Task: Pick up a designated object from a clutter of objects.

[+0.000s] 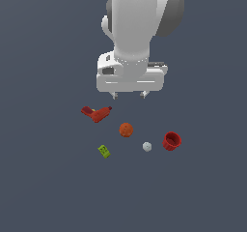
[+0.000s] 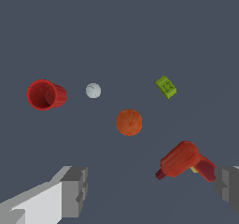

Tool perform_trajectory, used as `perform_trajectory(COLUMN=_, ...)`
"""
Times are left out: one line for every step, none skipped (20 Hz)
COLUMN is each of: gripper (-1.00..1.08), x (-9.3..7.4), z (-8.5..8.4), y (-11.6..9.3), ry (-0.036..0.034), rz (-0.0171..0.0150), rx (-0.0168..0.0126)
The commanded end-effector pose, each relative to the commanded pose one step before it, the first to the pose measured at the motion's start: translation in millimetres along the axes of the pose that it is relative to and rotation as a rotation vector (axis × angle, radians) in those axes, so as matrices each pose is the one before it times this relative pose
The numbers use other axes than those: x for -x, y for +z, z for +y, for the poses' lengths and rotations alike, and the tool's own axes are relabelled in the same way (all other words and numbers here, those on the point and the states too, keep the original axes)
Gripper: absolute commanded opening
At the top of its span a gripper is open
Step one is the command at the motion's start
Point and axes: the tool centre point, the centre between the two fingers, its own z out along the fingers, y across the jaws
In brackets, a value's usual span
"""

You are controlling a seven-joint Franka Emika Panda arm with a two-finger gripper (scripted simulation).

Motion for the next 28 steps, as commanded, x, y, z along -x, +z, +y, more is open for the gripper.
perform_trajectory(gripper=1.00, x=0.00, z=0.01, y=0.00, ry=0.00000, rz=0.00000, rx=0.00000)
perform_trajectory(gripper=1.00, x=-0.14, z=0.05, y=-0.15, ry=0.00001, rz=0.00032, rx=-0.00061)
perform_trajectory(gripper=1.00, x=-0.47, z=0.08, y=-0.34, ry=0.00007, rz=0.00075, rx=-0.00151)
perform_trajectory(gripper=1.00, x=-0.74, z=0.19, y=-0.64, ry=0.00018, rz=0.00135, rx=-0.00268)
perform_trajectory(gripper=1.00, x=-1.00, z=0.23, y=-0.91, ry=0.00036, rz=0.00187, rx=-0.00368)
perform_trajectory(gripper=1.00, x=-1.21, z=0.27, y=-1.26, ry=0.00072, rz=0.00243, rx=-0.00476)
perform_trajectory(gripper=1.00, x=-1.15, z=0.19, y=-1.41, ry=0.00116, rz=0.00248, rx=-0.00485)
perform_trajectory(gripper=1.00, x=-0.83, z=0.05, y=-1.30, ry=0.00145, rz=0.00201, rx=-0.00397)
perform_trajectory(gripper=1.00, x=-0.49, z=-0.04, y=-1.16, ry=0.00169, rz=0.00153, rx=-0.00309)
perform_trajectory(gripper=1.00, x=-0.16, z=-0.12, y=-0.93, ry=0.00174, rz=0.00096, rx=-0.00204)
perform_trajectory(gripper=1.00, x=0.09, z=-0.23, y=-0.59, ry=0.00140, rz=0.00036, rx=-0.00088)
perform_trajectory(gripper=1.00, x=0.18, z=-0.06, y=-0.13, ry=0.00067, rz=-0.00011, rx=0.00012)
perform_trajectory(gripper=1.00, x=0.01, z=0.07, y=0.32, ry=-0.00073, rz=-0.00026, rx=0.00059)
perform_trajectory(gripper=1.00, x=-0.24, z=0.24, y=0.60, ry=-0.00170, rz=-0.00021, rx=0.00064)
perform_trajectory(gripper=1.00, x=-0.49, z=0.41, y=0.80, ry=-0.00254, rz=-0.00007, rx=0.00049)
perform_trajectory(gripper=1.00, x=-0.74, z=0.53, y=1.02, ry=-0.00350, rz=0.00005, rx=0.00040)
perform_trajectory(gripper=1.00, x=-0.98, z=0.76, y=1.27, ry=-0.00435, rz=0.00015, rx=0.00034)
perform_trajectory(gripper=1.00, x=-1.21, z=0.88, y=1.53, ry=-0.00542, rz=0.00023, rx=0.00034)
perform_trajectory(gripper=1.00, x=-1.43, z=1.10, y=1.82, ry=-0.00635, rz=0.00027, rx=0.00038)
perform_trajectory(gripper=1.00, x=-1.62, z=1.25, y=2.15, ry=-0.00745, rz=0.00027, rx=0.00052)
perform_trajectory(gripper=1.00, x=-1.81, z=1.48, y=2.52, ry=-0.00854, rz=0.00024, rx=0.00069)
perform_trajectory(gripper=1.00, x=-1.98, z=1.68, y=2.88, ry=-0.00968, rz=0.00022, rx=0.00084)
perform_trajectory(gripper=1.00, x=-2.15, z=1.89, y=3.22, ry=-0.01075, rz=0.00024, rx=0.00091)
perform_trajectory(gripper=1.00, x=-2.32, z=2.11, y=3.54, ry=-0.01178, rz=0.00028, rx=0.00093)
perform_trajectory(gripper=1.00, x=-2.46, z=2.33, y=3.89, ry=-0.01284, rz=0.00030, rx=0.00098)
perform_trajectory(gripper=1.00, x=-2.58, z=2.57, y=4.26, ry=-0.01394, rz=0.00029, rx=0.00105)
perform_trajectory(gripper=1.00, x=-2.68, z=2.81, y=4.64, ry=-0.01504, rz=0.00029, rx=0.00112)
perform_trajectory(gripper=1.00, x=-2.76, z=3.06, y=5.03, ry=-0.01612, rz=0.00029, rx=0.00116)
